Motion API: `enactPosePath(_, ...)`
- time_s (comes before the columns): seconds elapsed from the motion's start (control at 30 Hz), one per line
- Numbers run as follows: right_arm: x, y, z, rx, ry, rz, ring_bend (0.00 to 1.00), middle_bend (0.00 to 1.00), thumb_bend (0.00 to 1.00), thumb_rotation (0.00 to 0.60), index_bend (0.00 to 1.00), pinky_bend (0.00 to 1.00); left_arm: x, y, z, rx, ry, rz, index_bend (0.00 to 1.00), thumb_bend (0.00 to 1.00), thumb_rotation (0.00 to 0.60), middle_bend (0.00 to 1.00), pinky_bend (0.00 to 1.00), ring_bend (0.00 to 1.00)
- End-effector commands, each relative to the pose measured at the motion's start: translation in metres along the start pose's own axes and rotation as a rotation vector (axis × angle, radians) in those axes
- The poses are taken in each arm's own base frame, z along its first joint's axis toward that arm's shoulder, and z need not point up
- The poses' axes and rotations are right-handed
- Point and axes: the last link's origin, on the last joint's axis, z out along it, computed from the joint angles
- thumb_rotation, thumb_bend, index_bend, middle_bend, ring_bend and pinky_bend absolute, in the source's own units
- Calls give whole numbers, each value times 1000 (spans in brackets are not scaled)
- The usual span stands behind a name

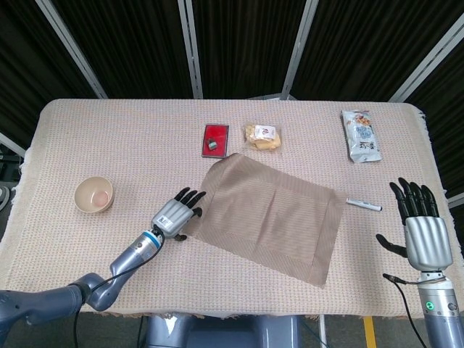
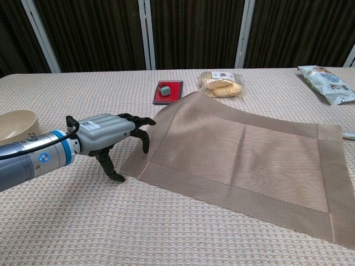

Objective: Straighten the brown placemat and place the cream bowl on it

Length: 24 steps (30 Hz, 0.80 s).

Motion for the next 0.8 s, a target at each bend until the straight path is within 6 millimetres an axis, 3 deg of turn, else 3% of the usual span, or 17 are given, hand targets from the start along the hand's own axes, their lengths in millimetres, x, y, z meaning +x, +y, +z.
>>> enactPosePath(0.03,0,0,0,0,0,0,0,0,0,600,0,0,2,0,0,-2,3,6,354,108,600,0,0,0)
enactPosePath(0.4,1,0,0,3,1,2,0,0,0,600,0,0,12,-4,-1,1,12,19,355,108,600,0,0,0)
enactPosePath(0.8,2,1,0,2,4,4,0,0,0,600,0,0,5,-1,-1,7,-2,29,355,109,600,0,0,0)
